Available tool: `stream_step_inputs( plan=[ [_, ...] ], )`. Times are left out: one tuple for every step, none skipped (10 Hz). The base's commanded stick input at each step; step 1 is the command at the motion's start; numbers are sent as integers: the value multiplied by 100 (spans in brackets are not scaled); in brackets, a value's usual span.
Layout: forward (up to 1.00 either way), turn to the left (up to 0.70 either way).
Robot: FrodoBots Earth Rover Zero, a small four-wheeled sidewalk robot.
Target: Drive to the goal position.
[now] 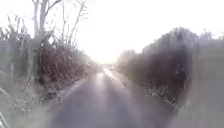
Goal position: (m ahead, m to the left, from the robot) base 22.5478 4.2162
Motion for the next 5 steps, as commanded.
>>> stream_step_inputs(
  plan=[
    [100,0],
    [100,0],
    [100,0],
    [100,0],
    [100,0]
  ],
)
